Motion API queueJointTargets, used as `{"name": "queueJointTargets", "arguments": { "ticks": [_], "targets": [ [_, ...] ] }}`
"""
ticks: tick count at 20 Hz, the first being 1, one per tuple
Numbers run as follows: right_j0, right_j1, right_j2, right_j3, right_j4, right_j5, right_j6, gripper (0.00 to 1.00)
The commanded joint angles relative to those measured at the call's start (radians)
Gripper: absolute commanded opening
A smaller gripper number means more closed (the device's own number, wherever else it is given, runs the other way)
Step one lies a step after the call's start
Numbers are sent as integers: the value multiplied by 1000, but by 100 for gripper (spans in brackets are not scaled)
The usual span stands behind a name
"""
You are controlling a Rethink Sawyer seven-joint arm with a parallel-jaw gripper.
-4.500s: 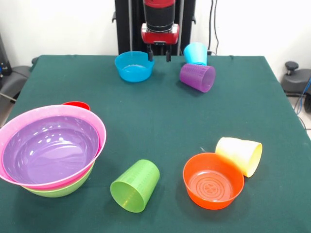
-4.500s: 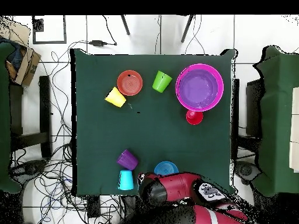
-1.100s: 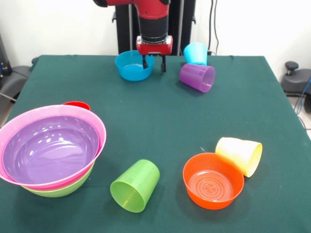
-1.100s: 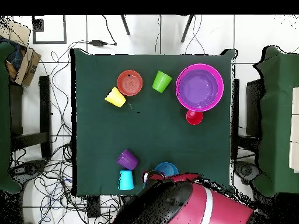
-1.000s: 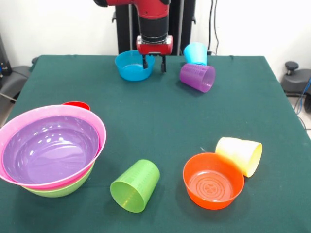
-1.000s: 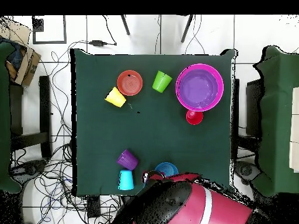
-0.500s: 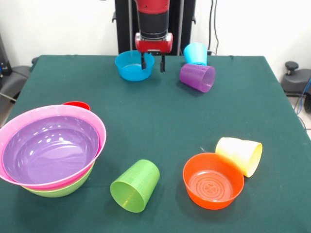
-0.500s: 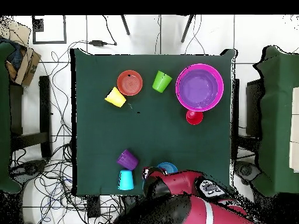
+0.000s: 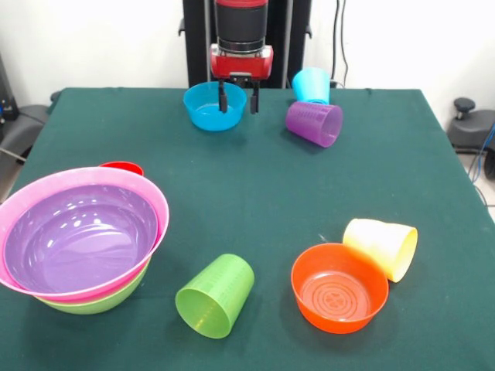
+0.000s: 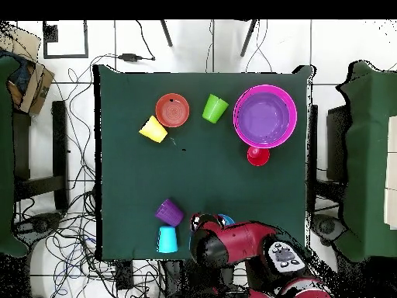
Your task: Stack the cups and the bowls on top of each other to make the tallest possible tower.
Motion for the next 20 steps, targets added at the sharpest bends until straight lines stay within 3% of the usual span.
{"name": "queueJointTargets", "arguments": {
  "ticks": [1,20],
  "targets": [
    [2,2,101,-34,31,87,43,100],
    [62,165,5,-130,-5,-76,81,100]
  ]
}}
